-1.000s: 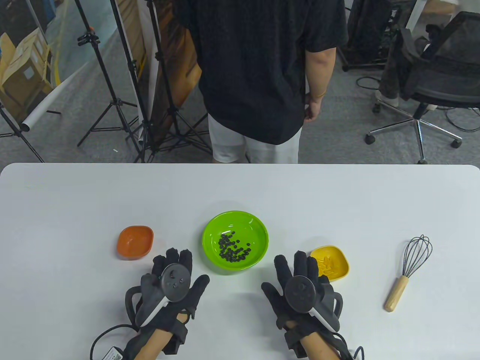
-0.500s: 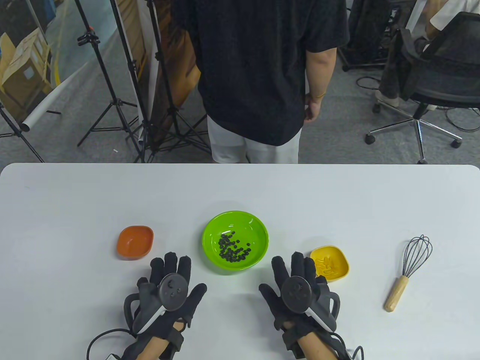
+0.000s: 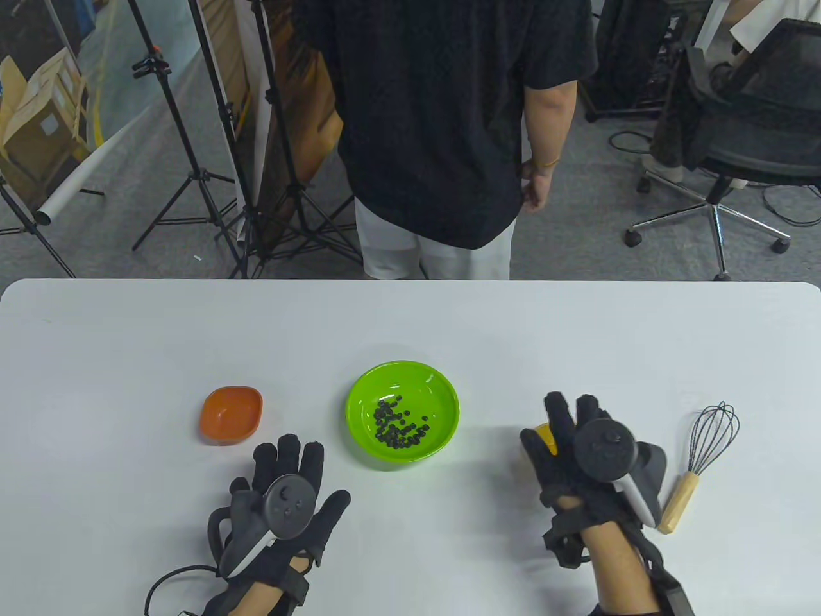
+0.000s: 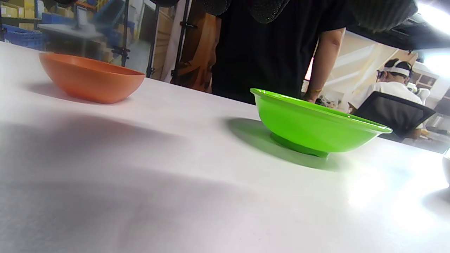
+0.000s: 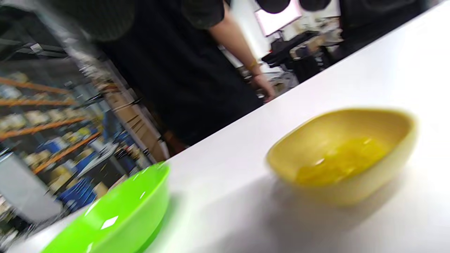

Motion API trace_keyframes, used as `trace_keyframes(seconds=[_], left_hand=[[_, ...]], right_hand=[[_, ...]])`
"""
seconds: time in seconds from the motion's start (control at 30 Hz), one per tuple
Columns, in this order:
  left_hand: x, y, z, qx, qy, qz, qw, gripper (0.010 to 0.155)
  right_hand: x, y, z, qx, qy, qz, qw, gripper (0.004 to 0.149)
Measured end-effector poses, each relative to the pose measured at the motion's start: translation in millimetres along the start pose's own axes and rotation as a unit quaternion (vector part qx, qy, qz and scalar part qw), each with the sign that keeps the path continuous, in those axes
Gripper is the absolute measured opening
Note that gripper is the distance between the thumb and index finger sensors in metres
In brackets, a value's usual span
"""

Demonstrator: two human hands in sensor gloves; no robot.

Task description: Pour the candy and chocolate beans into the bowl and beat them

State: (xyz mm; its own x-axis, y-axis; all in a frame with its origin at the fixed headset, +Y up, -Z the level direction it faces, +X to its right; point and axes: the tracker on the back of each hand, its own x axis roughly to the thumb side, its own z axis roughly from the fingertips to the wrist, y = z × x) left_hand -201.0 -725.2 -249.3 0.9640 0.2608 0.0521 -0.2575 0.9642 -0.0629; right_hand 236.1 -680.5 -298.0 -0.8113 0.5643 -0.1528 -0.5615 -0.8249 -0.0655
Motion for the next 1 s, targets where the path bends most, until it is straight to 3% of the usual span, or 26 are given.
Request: trace_keyframes(seconds=[0.13,0.37,0.73,1.0], left_hand=[[0,2,2,0.008,-0.004,0.005,1.0,0.084],[2,0,5,0.006,-0.007,-0.004,1.0,0.084],[4,-2,7,0.006,-0.009,-0.009,1.0,0.084],[4,-2,8,0.006,-0.01,-0.01,1.0,0.084]], right_hand=[[-31,-16,-25,-0.009,0.094,0.012,0.995,0.07],[-65,7,-44,0.06,0.202,0.062,0.976,0.066],[-74,36,-54,0.08,0.234,0.101,0.964,0.052],[-78,39,-56,0.058,0.238,0.087,0.966,0.044]])
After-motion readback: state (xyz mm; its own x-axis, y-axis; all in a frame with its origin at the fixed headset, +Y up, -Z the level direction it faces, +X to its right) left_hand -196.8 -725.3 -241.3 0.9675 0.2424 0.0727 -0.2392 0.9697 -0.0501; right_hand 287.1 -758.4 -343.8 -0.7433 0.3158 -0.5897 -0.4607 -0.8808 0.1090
